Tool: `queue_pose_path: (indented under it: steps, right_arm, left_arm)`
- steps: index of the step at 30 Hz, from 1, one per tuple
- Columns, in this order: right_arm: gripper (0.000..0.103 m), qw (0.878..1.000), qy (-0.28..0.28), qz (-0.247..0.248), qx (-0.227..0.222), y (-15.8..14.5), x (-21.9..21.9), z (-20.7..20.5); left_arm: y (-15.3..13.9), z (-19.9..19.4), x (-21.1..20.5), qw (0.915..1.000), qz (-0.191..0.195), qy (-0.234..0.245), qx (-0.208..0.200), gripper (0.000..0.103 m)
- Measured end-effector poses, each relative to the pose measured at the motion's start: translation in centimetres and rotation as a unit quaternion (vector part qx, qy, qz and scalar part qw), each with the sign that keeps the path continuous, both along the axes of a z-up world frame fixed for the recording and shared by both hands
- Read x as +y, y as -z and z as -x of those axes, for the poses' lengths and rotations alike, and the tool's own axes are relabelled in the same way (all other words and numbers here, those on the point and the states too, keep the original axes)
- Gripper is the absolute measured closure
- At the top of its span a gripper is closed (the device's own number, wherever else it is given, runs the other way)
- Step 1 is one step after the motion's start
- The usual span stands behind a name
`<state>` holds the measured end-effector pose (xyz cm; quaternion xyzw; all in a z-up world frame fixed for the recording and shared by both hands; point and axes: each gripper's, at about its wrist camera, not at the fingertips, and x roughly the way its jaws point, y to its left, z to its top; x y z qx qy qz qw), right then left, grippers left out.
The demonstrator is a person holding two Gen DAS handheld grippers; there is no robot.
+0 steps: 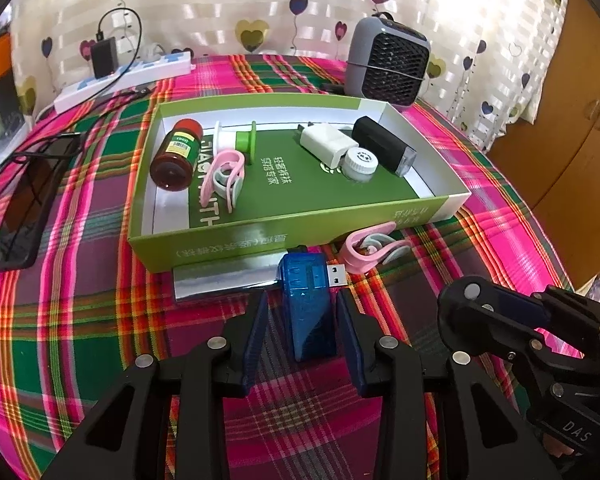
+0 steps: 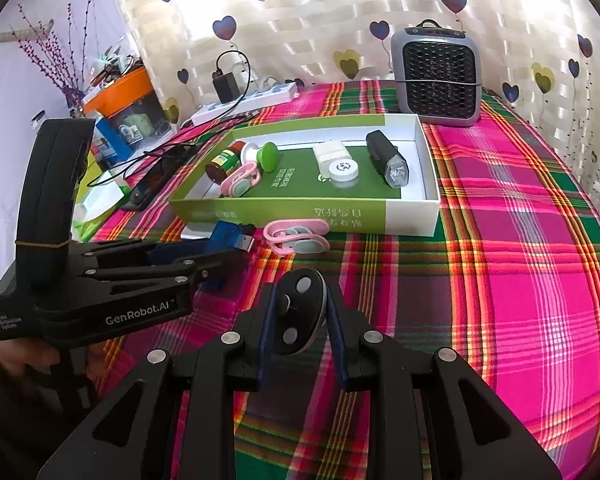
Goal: Organize rigid objects
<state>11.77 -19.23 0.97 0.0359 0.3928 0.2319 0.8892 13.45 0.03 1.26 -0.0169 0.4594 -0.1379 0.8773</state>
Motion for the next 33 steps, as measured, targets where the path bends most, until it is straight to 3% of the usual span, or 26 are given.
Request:
queue_pose_path:
  steps: [4, 33]
  right_arm:
    - [0.077, 1.000, 0.001, 0.000, 0.000, 0.0, 0.0, 0.0]
    - [0.077, 1.000, 0.001, 0.001, -0.007, -0.8, -0.1, -0.1]
  left_arm:
    - [0.1, 0.0, 0.1, 1.0000, 0.003, 0.002, 0.001, 0.079]
    - [-2.4, 0.6, 1.0, 0.9995, 0.022, 0.006, -0.024, 0.080]
